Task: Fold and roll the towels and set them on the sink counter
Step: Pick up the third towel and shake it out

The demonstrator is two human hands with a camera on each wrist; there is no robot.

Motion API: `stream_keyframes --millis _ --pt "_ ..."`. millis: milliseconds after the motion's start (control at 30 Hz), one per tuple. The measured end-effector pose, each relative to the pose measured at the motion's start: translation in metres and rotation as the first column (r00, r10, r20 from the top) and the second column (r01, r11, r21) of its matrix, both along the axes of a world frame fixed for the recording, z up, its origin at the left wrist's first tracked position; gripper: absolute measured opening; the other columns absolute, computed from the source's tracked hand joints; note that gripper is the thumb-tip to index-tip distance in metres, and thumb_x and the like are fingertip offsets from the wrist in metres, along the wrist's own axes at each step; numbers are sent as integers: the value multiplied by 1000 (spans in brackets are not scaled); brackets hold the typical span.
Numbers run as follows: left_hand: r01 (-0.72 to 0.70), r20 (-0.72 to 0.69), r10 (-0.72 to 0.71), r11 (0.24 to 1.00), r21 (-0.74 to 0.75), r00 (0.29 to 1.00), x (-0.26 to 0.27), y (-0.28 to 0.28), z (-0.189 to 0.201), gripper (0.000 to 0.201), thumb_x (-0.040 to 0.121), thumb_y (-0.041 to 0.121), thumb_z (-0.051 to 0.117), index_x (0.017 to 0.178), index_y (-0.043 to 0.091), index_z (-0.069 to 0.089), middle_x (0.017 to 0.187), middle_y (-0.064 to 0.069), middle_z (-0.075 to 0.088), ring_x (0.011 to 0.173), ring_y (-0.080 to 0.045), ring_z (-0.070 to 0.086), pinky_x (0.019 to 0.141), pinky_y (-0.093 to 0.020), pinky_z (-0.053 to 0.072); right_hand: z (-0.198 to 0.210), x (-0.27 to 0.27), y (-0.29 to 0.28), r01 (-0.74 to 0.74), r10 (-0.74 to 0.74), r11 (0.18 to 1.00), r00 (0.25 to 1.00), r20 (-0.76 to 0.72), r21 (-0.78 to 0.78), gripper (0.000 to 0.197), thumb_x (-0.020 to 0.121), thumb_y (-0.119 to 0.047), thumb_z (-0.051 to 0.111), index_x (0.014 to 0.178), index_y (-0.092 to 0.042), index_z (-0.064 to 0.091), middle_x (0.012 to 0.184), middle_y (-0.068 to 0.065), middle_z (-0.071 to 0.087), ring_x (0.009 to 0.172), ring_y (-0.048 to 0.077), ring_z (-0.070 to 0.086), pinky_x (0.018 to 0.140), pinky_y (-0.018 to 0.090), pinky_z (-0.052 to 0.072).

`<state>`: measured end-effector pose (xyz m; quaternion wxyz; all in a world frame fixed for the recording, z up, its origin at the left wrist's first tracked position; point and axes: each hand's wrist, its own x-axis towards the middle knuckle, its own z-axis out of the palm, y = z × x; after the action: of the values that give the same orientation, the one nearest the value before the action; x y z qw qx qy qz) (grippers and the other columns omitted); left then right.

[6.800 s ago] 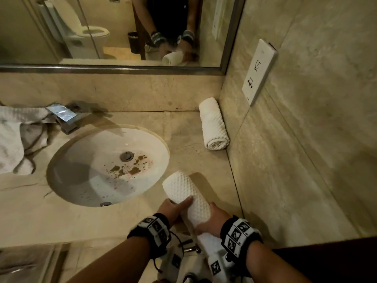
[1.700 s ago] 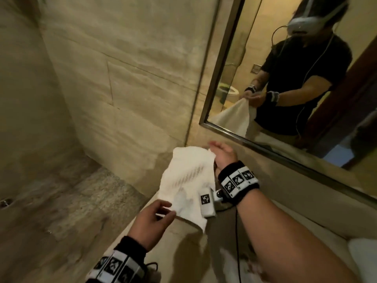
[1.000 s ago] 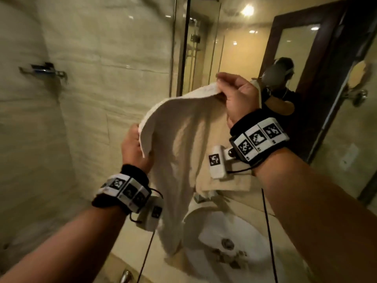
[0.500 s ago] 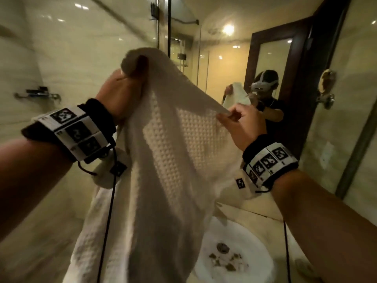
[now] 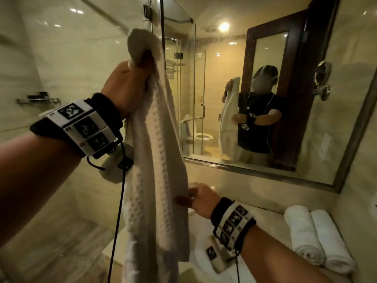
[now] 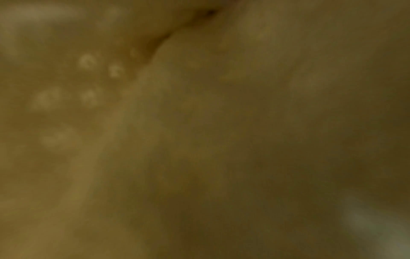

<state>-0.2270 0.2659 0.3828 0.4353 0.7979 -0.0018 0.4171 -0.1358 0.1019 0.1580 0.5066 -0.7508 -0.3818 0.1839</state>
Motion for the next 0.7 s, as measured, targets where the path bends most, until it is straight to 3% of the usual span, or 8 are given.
stream_keyframes --millis 67,133,233,333,400,500,633,700 --pt "-26 -1 26 1000 6 1000 2 4 -2 40 98 45 38 70 23 57 71 4 58 64 -9 55 67 -26 46 -25 7 5 104 -100 993 993 62 -62 38 84 -40 68 106 -9 70 87 -7 68 78 1 64 76 17 53" --pt "-75 -10 75 997 24 997 4 11 -5 39 99 41 38 71 22 56 73 2 57 65 -9 53 65 -26 45 -44 27 3 213 -196 973 965 172 -88 45 79 -55 66 89 -11 69 86 7 68 82 23 64 81 38 54" --pt "-150 -35 151 988 24 988 8 35 -12 42 97 43 42 66 20 55 69 3 56 62 -9 53 64 -27 44 -36 57 -23 462 -433 885 864 257 -62 21 92 -26 57 75 -13 56 76 11 62 75 30 59 68 38 49" --pt "-202 -70 199 979 -40 978 3 72 -17 40 93 49 46 69 20 60 75 2 61 72 -16 61 74 -33 50 3 69 -63 577 -595 802 745 301 156 22 96 -30 52 78 -19 52 69 -2 56 73 22 54 58 32 37" --pt "-245 -94 239 968 -55 966 -2 93 -21 41 88 54 48 71 20 62 81 -2 64 80 -18 66 79 -37 54 32 69 -83 602 -664 747 642 384 284 19 96 -30 51 83 -16 53 73 -3 58 75 19 56 62 27 36" --pt "-285 -96 276 955 -85 956 -11 114 -28 35 94 46 49 70 22 60 60 10 63 53 2 58 56 -18 52 73 62 -104 565 -672 725 458 582 393 21 97 -27 53 90 -8 59 76 8 64 73 19 60 62 28 40" --pt "-373 -79 365 919 -131 927 -21 135 -32 39 74 63 57 63 27 67 67 6 61 76 -22 59 81 -46 52 114 54 -115 476 -613 755 269 743 450 27 95 -29 56 92 -3 63 76 20 66 69 32 63 60 34 45" --pt "-418 -77 412 899 -128 908 -23 141 -32 35 67 67 57 60 34 68 54 13 62 80 -22 58 83 -50 52 130 53 -120 459 -570 784 266 778 418 28 93 -30 60 91 -3 64 78 19 66 71 31 61 62 32 43"
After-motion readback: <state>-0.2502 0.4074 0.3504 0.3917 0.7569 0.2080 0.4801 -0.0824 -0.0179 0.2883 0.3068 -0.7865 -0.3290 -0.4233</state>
